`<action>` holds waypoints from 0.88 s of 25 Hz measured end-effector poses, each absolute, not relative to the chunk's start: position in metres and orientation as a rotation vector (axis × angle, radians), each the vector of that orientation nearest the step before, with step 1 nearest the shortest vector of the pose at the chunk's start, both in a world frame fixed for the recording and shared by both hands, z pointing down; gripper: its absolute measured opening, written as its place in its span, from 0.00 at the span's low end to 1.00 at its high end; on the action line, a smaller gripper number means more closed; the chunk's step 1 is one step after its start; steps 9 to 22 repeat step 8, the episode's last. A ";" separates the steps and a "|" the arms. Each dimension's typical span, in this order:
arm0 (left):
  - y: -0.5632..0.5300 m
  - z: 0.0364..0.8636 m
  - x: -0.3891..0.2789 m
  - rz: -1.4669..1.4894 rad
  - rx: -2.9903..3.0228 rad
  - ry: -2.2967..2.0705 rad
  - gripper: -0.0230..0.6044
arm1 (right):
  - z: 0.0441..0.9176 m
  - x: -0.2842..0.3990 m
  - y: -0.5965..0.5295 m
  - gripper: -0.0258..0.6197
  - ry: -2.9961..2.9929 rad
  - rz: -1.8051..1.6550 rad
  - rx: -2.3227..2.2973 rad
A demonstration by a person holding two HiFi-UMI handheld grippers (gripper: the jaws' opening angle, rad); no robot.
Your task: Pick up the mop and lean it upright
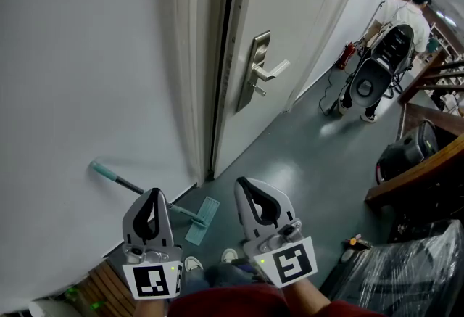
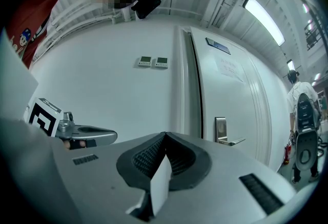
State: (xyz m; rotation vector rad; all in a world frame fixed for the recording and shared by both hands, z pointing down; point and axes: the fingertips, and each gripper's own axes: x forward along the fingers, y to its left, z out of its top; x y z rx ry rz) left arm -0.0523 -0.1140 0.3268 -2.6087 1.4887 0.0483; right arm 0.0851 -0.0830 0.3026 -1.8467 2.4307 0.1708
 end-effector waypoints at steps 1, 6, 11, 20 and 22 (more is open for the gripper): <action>-0.114 0.328 -0.052 0.049 -2.617 1.491 0.06 | 0.303 0.085 -0.084 0.07 2.432 0.173 -1.848; -0.110 0.330 -0.051 0.053 -2.619 1.488 0.06 | 0.306 0.086 -0.079 0.07 2.438 0.159 -1.858; -0.105 0.334 -0.049 0.056 -2.642 1.498 0.06 | 0.308 0.087 -0.074 0.07 2.442 0.145 -1.869; -0.105 0.334 -0.049 0.056 -2.642 1.498 0.06 | 0.308 0.087 -0.074 0.07 2.442 0.145 -1.869; -0.105 0.334 -0.049 0.056 -2.642 1.498 0.06 | 0.308 0.087 -0.074 0.07 2.442 0.145 -1.869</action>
